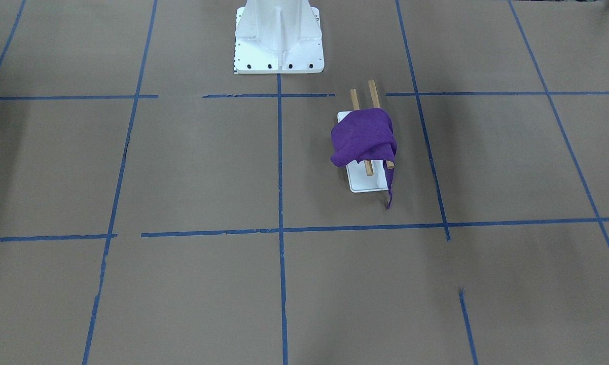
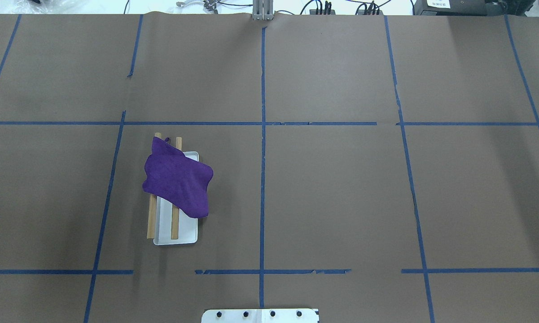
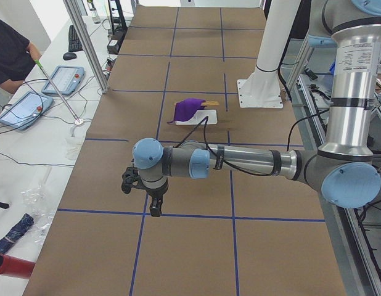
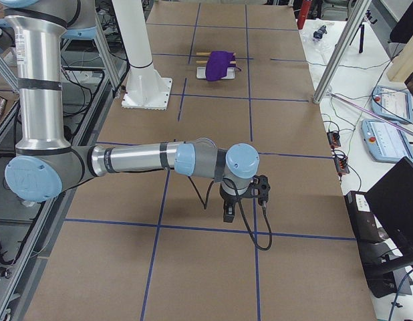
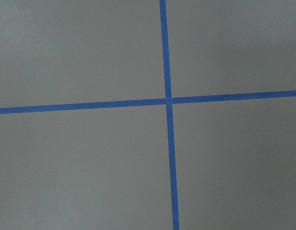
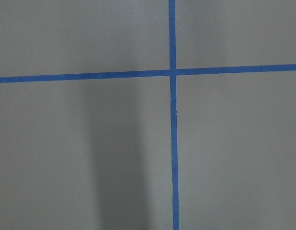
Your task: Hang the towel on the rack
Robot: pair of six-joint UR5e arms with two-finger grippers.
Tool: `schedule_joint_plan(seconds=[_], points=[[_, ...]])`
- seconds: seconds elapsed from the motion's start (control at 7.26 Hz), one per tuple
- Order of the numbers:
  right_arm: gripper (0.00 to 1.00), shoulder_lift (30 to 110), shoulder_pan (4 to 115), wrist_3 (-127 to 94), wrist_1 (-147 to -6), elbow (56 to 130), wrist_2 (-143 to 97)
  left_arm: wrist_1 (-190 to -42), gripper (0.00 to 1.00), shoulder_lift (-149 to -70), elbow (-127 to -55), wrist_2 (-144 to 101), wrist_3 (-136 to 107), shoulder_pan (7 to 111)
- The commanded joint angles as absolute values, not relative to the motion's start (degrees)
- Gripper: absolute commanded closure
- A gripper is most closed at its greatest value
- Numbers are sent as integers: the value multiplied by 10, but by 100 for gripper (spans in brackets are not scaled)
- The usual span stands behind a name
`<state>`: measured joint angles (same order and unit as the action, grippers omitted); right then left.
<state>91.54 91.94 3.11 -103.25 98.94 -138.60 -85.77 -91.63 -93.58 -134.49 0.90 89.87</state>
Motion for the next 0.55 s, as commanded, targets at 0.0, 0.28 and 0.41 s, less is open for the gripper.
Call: schedule_joint_plan(seconds=[0.0, 0.28, 0.41], points=[[0, 923, 924, 32, -1032, 988, -1384, -838, 0, -925, -940, -1346, 7, 903], [0, 970, 929, 30, -960, 988, -1383, -838, 0, -927, -941, -1346, 7, 904], [0, 974, 931, 25, -936, 988, -1383, -838, 0, -929, -940, -1346, 7, 904]])
